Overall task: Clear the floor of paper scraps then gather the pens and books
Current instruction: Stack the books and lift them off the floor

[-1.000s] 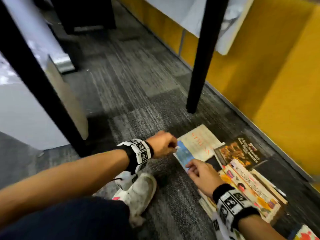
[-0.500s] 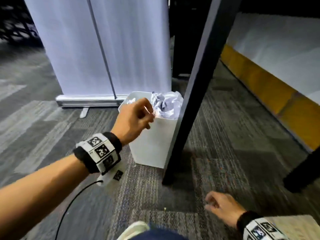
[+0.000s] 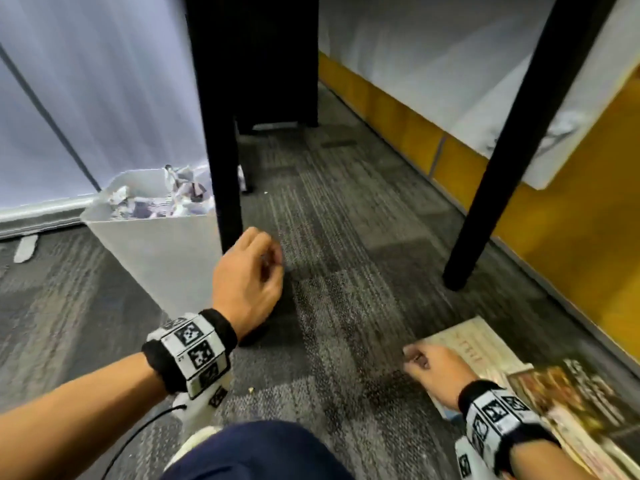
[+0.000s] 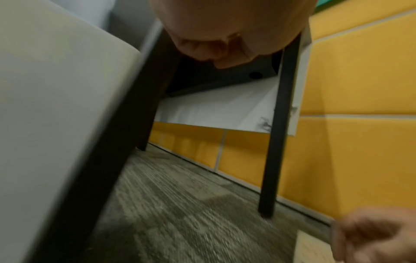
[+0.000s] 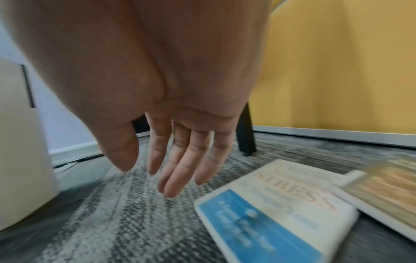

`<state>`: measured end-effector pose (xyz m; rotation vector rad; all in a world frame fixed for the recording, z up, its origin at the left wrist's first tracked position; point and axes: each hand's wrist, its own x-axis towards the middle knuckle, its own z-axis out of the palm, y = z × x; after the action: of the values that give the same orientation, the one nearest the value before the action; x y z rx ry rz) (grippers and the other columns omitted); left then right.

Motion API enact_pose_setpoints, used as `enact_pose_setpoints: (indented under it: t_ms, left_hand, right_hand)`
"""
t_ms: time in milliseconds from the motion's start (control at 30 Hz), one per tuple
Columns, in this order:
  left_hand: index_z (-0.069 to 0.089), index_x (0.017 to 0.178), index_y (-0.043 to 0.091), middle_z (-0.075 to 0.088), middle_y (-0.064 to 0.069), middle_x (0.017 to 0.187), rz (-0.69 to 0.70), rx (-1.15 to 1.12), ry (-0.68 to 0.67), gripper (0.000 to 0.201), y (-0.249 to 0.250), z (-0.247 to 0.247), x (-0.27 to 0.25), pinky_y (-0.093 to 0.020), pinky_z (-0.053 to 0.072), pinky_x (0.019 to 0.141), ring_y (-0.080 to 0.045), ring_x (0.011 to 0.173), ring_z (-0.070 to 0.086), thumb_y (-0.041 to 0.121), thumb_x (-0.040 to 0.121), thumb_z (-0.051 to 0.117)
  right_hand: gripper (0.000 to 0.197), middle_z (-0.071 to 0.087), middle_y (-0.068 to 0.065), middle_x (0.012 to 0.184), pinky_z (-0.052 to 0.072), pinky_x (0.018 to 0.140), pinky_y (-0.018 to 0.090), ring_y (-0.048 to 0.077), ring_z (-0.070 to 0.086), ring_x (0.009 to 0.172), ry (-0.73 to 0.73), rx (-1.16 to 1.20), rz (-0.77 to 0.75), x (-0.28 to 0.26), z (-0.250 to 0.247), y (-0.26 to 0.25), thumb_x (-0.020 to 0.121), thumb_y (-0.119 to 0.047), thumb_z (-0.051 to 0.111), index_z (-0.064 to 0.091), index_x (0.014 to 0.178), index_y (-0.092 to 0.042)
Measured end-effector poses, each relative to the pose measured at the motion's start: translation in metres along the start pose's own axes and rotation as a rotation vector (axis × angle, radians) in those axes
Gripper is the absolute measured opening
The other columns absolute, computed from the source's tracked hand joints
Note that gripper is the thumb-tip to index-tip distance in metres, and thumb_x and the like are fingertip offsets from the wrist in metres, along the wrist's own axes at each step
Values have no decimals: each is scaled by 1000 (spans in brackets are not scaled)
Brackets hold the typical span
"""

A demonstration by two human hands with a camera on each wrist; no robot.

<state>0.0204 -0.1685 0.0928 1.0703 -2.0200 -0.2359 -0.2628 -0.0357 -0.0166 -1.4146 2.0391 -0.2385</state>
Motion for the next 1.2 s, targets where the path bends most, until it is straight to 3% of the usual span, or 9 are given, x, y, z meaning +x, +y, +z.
enact_pose_setpoints:
  t_ms: [100,167,333,500,633,800,1000,1100,1200]
  left_hand:
    - [54,80,16,45,3,84,95,-42,-167,13,34,53,-13,-35,43,56,-20,69,49,24,76,45]
    - [54,82,17,46,3,84,165,-100,-364,14,62,97,-23,-41,48,57,-26,69,54,24,75,45]
    - [53,89,23,51,-1,94,284,-123,-867,20,127,210,-39,-45,51,69,-31,79,59,26,75,40]
    - [59,103,17,58,-5,109,368,-50,-1119,18,186,295,-53,-39,48,86,-30,100,60,24,87,56]
    - [52,122,10,51,-15,123,343,63,-1221,41,225,355,-75,-42,46,92,-37,114,55,35,89,58]
    - [40,129,7,39,-14,133,313,167,-1134,78,241,398,-88,-47,44,99,-32,126,41,59,78,68]
    - [38,128,4,40,-21,134,177,190,-1207,97,231,425,-82,-45,41,103,-38,125,44,63,63,78]
    - [39,121,9,53,-19,124,30,44,-1280,90,227,430,-79,-44,47,95,-36,115,56,55,59,85]
    - [51,116,11,65,-11,116,63,-9,-1311,74,224,429,-80,-38,49,89,-30,107,61,57,65,80]
  right_hand:
    - [2,67,3,85,49,80,34,21,63,84,35,63,127,-19,-3,42,86,-23,62,61,86,-25]
    - [10,65,2,79,50,76,32,24,64,82,83,79,184,-30,-4,72,84,-19,62,58,79,-26]
    - [8,67,4,86,49,75,33,24,63,84,243,120,398,-65,-12,131,89,-20,57,63,89,-17]
    - [7,67,6,91,51,79,33,27,64,90,430,109,615,-97,-17,185,84,-22,59,62,78,-19]
    - [12,59,10,112,46,90,37,30,57,108,504,85,822,-123,-21,240,89,-23,59,64,98,-16]
    - [41,48,6,137,41,105,49,29,48,126,410,119,997,-121,-27,298,92,-14,48,53,132,-23]
    - [37,44,10,136,38,106,53,33,39,129,286,75,1178,-116,-24,321,93,-40,52,53,127,-25]
    - [36,42,12,135,38,105,54,33,37,129,296,45,1160,-116,-23,323,95,-40,50,52,127,-23]
    - [30,52,11,126,44,97,52,32,49,118,397,2,1078,-119,-24,322,98,-37,44,54,119,-18]
